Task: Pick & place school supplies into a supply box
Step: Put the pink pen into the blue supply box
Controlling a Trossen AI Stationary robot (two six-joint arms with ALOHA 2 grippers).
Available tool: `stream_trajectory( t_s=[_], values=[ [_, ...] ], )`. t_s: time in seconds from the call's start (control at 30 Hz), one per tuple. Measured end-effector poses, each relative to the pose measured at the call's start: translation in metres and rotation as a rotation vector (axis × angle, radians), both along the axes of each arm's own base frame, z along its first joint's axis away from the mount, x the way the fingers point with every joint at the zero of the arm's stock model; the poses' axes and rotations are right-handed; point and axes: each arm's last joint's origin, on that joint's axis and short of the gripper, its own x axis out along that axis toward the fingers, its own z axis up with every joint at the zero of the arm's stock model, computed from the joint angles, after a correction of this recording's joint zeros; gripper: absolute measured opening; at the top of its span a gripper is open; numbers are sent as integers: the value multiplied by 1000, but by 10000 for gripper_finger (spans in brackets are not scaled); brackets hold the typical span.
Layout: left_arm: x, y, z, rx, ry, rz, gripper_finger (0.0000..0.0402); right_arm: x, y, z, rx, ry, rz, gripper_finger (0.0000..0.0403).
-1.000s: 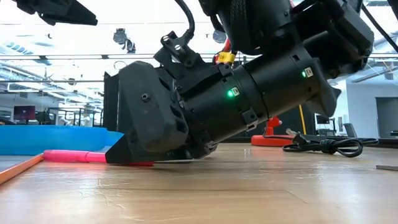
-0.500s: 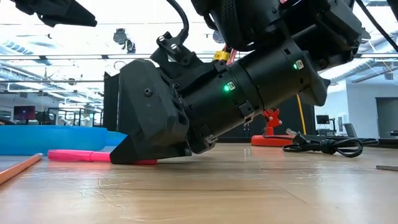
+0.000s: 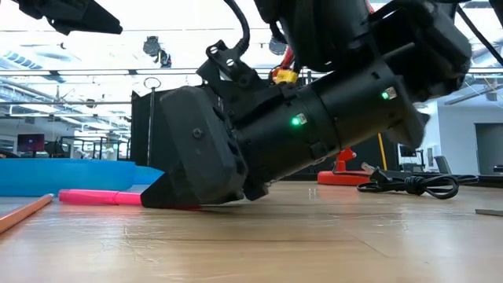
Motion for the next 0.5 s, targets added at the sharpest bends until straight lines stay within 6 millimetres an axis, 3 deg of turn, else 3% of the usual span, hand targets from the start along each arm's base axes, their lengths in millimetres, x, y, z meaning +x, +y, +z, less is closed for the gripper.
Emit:
stream_trajectory(
  t_s=[0.3,0.5],
  values=[
    [0,0,0,-1,0,0,106,-1,6,10,-59,-54,21,19],
    [0,0,0,-8,-3,2,106,1,7,29,-82,-98,27,19]
  ],
)
